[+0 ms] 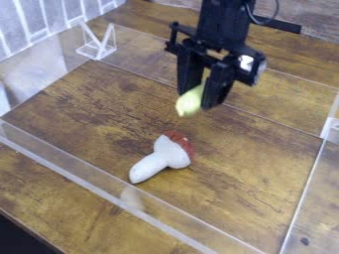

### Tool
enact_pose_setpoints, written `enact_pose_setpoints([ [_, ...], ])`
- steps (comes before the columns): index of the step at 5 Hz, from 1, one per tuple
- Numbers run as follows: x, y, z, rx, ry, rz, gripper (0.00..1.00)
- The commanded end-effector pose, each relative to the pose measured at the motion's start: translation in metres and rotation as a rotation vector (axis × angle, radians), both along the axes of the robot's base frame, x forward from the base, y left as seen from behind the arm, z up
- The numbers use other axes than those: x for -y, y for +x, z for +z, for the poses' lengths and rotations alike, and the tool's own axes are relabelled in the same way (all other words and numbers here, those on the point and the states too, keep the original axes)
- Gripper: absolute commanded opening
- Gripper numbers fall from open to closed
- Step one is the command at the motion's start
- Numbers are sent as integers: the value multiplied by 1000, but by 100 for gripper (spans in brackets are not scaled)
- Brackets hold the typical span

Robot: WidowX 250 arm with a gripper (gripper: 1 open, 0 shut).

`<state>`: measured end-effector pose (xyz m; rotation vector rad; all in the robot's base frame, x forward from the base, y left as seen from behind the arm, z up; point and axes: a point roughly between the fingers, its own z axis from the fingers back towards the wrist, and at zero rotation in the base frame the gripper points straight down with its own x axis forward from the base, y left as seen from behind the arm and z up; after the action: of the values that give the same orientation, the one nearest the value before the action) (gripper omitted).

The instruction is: Move the green spoon to the left

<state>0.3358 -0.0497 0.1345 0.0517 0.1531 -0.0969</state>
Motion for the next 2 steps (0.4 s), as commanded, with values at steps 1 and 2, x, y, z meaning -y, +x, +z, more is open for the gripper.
enact_pose_setpoints([
  [1,-21,23,22,84,2,39,0],
  [2,-21,28,25,94,3,65,0],
])
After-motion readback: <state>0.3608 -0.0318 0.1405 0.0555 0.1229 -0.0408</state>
